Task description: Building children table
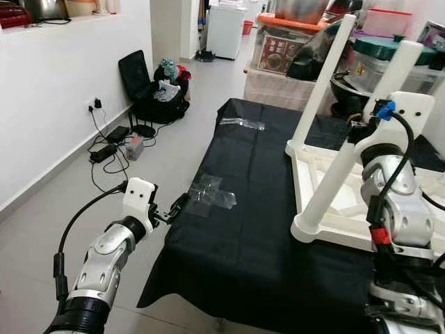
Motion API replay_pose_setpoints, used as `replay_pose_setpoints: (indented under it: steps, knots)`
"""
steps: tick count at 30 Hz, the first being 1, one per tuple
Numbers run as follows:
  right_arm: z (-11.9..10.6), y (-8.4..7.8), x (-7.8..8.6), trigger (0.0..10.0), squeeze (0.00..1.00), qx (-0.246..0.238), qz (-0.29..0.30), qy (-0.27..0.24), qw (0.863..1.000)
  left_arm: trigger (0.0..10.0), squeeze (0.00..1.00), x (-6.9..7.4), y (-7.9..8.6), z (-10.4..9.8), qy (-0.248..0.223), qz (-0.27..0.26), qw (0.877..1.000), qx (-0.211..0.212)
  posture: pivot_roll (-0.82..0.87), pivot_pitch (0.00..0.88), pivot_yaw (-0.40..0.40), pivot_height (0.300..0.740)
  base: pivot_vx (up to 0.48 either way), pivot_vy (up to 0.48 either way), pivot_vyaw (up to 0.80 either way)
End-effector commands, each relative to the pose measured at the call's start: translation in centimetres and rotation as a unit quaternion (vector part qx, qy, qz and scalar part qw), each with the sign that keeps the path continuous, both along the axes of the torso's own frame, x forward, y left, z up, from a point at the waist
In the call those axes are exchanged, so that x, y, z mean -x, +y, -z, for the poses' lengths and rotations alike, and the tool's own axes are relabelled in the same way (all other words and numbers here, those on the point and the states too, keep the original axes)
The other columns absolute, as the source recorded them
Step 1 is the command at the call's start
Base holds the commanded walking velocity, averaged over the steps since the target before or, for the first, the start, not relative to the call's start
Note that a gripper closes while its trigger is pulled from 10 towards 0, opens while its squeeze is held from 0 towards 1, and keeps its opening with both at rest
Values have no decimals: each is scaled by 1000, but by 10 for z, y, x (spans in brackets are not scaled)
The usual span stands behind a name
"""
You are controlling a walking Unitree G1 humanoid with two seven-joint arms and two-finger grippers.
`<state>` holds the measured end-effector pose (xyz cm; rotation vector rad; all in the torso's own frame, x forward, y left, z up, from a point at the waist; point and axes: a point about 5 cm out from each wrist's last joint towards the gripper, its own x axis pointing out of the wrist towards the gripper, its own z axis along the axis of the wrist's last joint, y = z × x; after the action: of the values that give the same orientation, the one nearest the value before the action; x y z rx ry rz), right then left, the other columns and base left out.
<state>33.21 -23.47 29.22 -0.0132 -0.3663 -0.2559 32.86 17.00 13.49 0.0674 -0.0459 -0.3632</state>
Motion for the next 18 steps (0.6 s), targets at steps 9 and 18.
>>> replay_pose_setpoints:
  steps: [9,18]
  knots:
    - [-22,-12,0,0,0,107,48,-11,993,10000,0,-2,-5,2,4,9,1000,-4,55,0,-124,740,0,0,0]
    - [-13,36,-5,0,0,491,50,-40,869,10000,0,-2,-4,2,2,4,1000,-2,59,0,-132,740,0,0,0]
